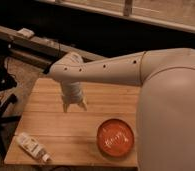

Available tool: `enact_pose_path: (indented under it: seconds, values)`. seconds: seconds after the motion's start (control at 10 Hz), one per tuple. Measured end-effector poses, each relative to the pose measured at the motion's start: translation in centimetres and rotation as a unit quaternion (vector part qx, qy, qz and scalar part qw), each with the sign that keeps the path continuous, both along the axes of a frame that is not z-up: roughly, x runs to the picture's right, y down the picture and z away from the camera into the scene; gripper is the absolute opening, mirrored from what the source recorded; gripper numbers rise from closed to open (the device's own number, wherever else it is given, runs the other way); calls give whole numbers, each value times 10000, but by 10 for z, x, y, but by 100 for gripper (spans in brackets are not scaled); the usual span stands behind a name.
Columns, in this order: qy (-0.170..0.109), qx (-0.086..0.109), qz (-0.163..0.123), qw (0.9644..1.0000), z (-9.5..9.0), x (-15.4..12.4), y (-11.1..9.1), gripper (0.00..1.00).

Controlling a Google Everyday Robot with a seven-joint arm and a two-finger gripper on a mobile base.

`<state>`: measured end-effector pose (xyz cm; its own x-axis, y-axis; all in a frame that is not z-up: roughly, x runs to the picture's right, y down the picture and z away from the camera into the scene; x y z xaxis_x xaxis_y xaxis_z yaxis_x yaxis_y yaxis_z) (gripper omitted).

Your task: Place the bottle in the ceramic bowl

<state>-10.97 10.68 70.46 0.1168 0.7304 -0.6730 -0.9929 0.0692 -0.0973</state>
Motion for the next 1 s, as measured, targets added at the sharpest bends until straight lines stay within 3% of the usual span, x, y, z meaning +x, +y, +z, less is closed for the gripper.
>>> enact_pose_path:
  seconds: [0.2,0.4,0.7,1.0]
  values:
    - [-459,-88,-389,9981,-8,-35,14,65]
    - [-875,-177,-766,9931,-23,-73,36,65]
    - [-1492,-179,-1248,9807,-47,-126,72,65]
    - [-1991,-158,-1945,9604,-55,-174,117,65]
